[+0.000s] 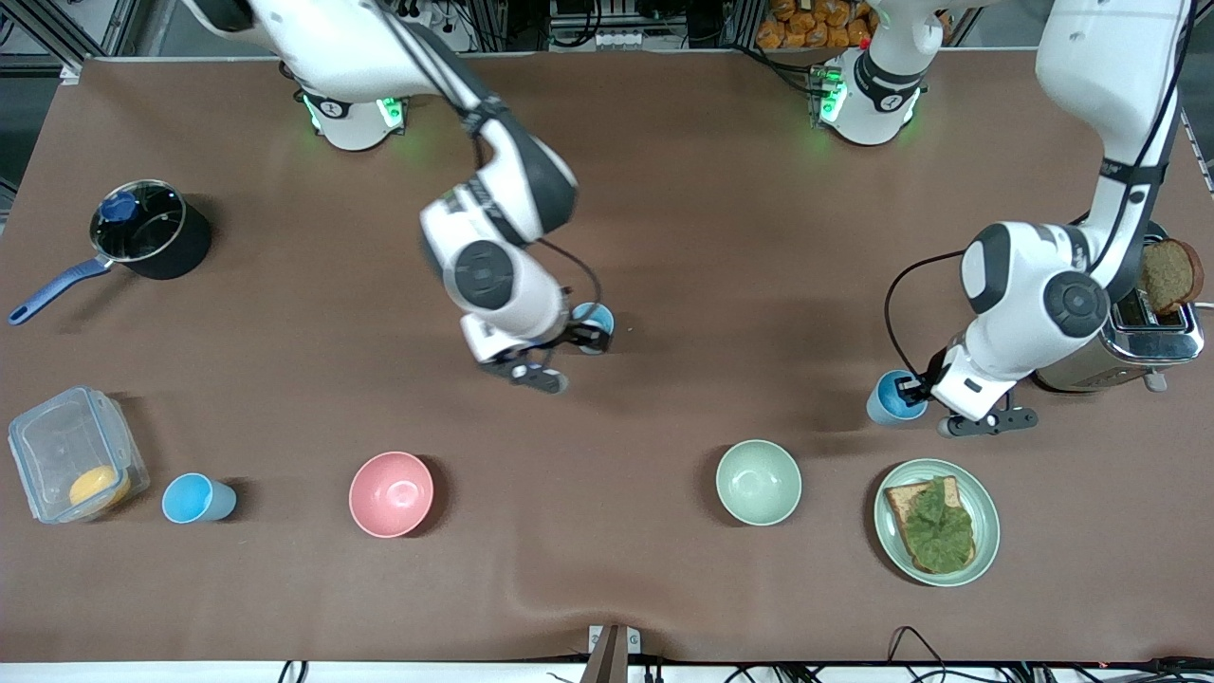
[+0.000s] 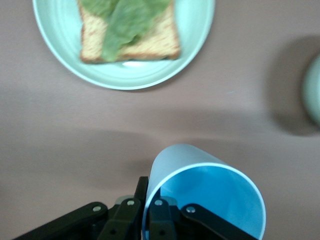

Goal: Stack blue cups with both arms
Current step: 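Place the cup mid-table with the right gripper while the left gripper grasps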

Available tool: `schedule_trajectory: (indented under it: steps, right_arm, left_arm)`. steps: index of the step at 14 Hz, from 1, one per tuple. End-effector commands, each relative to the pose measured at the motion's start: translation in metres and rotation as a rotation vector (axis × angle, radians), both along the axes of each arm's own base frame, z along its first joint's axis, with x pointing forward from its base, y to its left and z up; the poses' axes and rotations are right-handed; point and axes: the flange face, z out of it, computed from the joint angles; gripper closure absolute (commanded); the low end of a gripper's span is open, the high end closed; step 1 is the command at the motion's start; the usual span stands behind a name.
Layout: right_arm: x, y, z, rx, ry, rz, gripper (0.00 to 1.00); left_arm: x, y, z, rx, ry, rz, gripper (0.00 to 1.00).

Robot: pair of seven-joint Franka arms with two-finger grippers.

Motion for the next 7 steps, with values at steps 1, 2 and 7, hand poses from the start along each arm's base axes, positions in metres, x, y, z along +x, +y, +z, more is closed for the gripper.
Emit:
schedule_trajectory:
  steps: [1, 2, 7]
  right_arm:
    - [0.023, -0.083, 0.038, 0.043, 0.034, 0.146, 0.0]
    - [0.031, -0.113, 0.049, 0.045, 0.024, 0.177, 0.0]
    - [0.036, -0.254, 0.096, -0.105, -0.033, 0.384, 0.0]
  left_arm:
    - [-0.009, -0.068, 0.036, -0.065, 0.007, 0.048, 1.0]
    - [-0.009, -0.1, 0.048, -0.086, 0.021, 0.059, 1.0]
    - [-0.047, -0.249, 0.075, -0.098, 0.103, 0.066, 1.0]
